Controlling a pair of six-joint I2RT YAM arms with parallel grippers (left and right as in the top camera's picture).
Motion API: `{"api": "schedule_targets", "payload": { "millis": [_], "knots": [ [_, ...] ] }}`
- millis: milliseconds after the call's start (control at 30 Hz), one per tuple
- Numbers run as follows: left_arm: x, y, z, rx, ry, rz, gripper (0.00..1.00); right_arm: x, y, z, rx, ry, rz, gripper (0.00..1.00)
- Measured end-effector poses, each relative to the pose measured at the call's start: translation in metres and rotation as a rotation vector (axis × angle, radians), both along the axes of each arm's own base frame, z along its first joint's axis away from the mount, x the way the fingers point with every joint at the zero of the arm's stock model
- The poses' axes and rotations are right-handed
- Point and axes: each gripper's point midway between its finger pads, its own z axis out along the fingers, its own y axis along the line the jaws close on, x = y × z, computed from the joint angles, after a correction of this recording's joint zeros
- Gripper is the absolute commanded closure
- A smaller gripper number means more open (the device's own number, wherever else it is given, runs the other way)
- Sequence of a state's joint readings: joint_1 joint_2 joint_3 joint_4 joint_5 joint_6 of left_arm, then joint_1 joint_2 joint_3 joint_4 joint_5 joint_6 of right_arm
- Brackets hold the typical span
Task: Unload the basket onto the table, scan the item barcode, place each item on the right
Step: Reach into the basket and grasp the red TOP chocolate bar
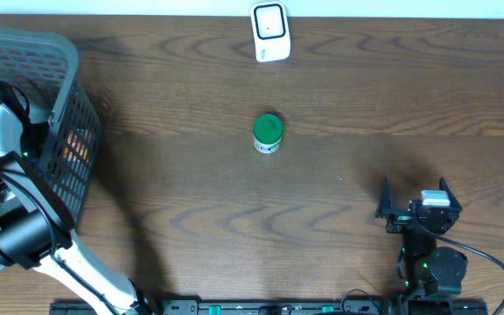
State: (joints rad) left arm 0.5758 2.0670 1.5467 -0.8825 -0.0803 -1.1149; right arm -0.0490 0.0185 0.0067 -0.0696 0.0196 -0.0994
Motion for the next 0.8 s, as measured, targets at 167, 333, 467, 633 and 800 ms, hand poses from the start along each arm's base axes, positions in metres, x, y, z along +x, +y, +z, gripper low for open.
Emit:
{"api": "schedule_targets", "payload": {
  "millis": [167,333,467,633,800],
  "knots": [
    [0.003,0.001,-0.002,0.003,-0.012,0.017,0.68,0.000,0.000,0.000,0.000,0.000,0.000,0.01],
    [0.003,0.002,-0.001,0.006,-0.010,0.008,0.93,0.000,0.000,0.000,0.000,0.000,0.000,0.01],
    [0.000,0.003,0.007,0.011,-0.013,-0.021,0.93,0.000,0.000,0.000,0.000,0.000,0.000,0.01],
    [-0.008,0.006,0.045,0.048,-0.056,-0.050,0.93,0.000,0.000,0.000,0.000,0.000,0.000,0.01],
    [-0.023,0.013,0.131,0.175,-0.207,-0.046,0.93,0.000,0.000,0.000,0.000,0.000,0.000,0.01]
  ]
}}
